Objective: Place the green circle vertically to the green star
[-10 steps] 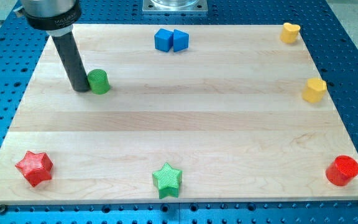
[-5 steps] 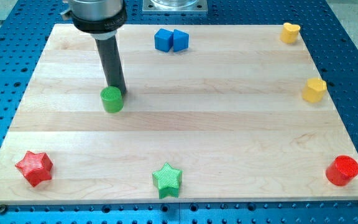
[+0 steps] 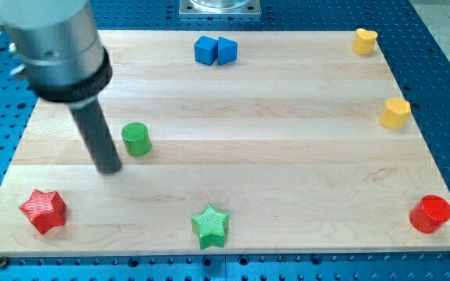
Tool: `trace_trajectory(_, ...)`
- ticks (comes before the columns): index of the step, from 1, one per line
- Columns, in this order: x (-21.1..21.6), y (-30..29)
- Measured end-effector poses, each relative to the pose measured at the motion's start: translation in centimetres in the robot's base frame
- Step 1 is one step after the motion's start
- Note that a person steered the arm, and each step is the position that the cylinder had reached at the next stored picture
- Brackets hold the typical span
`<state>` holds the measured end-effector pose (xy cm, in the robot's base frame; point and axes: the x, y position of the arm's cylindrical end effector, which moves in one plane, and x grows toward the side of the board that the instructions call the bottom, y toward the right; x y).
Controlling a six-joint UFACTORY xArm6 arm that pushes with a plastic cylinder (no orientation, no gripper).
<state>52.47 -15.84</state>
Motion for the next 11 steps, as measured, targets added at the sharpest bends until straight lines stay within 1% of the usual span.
trace_trajectory(1, 1.0, 3.9)
trace_trajectory(3, 0.7, 3.7)
trace_trajectory(4, -1.9, -0.4)
trace_trajectory(5, -6.4, -1.4)
trace_trajectory(6, -6.4, -1.4)
trace_trajectory(7, -6.4, 2.1)
trace_trajectory(8, -6.4, 10.0)
trace_trajectory(9, -6.4, 13.2)
trace_trajectory(10, -7.2, 13.6)
trace_trajectory(11, -10.2, 14.8)
